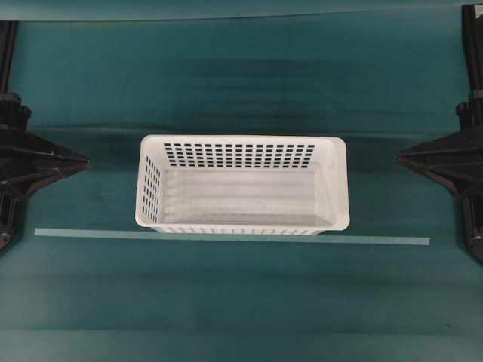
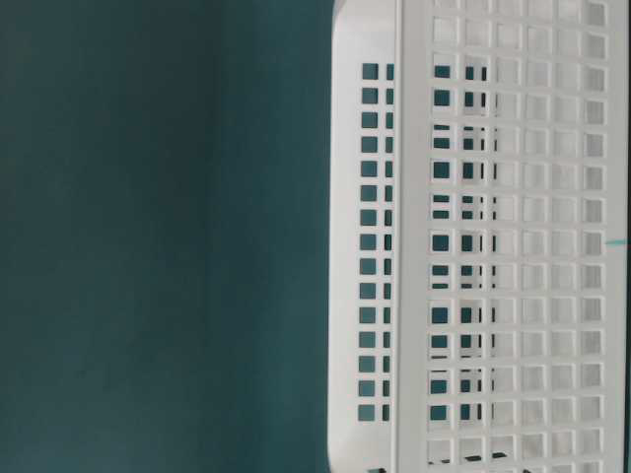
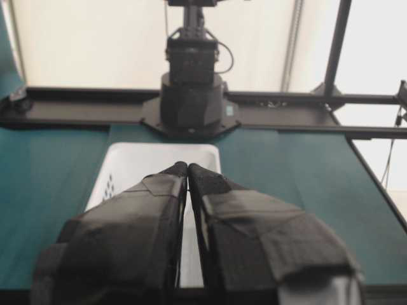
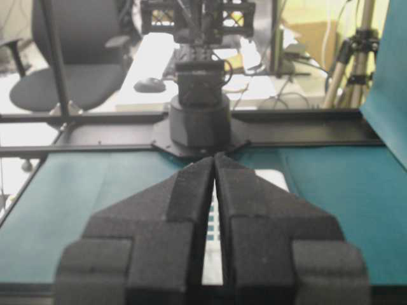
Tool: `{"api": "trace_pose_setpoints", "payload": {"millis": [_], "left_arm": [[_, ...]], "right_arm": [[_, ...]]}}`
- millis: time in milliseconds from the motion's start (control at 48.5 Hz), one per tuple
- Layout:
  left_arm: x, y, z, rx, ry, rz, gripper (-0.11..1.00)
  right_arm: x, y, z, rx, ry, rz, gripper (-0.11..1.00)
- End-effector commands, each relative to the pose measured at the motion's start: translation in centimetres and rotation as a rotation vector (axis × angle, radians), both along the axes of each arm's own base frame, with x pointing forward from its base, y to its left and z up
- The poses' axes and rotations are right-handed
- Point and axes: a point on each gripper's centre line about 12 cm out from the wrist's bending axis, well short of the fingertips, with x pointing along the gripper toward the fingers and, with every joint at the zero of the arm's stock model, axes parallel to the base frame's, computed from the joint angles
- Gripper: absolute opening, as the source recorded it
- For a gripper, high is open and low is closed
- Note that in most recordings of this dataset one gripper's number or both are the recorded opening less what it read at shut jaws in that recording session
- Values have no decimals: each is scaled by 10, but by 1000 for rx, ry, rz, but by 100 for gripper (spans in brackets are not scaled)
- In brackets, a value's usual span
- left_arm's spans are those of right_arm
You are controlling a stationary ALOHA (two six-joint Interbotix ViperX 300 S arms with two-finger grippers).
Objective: Lift the white basket with both hands.
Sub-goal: 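Move both grippers inward toward the short ends of the white basket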
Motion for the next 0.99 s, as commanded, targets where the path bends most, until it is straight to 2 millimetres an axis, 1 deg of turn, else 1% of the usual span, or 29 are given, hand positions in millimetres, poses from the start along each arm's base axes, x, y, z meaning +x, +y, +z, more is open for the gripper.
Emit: {"api": "trace_pose_setpoints", "payload": {"millis": [0,41,62,144,206,330,474,598,681,784,846,908,969], "left_arm": [[11,1,8,-26,11,3,14],[14,2,11,-49,12,1,13],[14,2,13,-63,11,0,10],[15,3,20,-122,10,0,0],[16,3,24,-173,19,-2,-4],[18,3,34,-314,40,-14,-5],[23,5,42,-544,112,-4,-5],[31,4,46,-705,180,12,-5],[36,4,46,-775,198,20,-5],[43,7,54,-856,189,32,-5],[47,10,57,-906,192,47,-5],[51,12,55,-946,217,70,-6],[56,13,48,-988,265,102,-6]], "right_arm": [[3,-3,2,17,-2,-13,14],[5,-6,6,66,-7,-27,16],[5,-7,10,94,-15,-31,16],[8,-11,17,235,-16,-44,6],[10,-12,23,346,7,-43,2],[15,-11,23,515,141,-40,1],[25,-22,22,761,279,-96,1],[37,-28,23,872,350,-137,1],[45,-33,20,962,374,-166,1],[57,-39,15,1182,386,-216,1],[64,-38,6,1287,440,-255,1],[68,-38,-5,1312,525,-305,1],[71,-38,-15,1318,620,-361,1]]}}
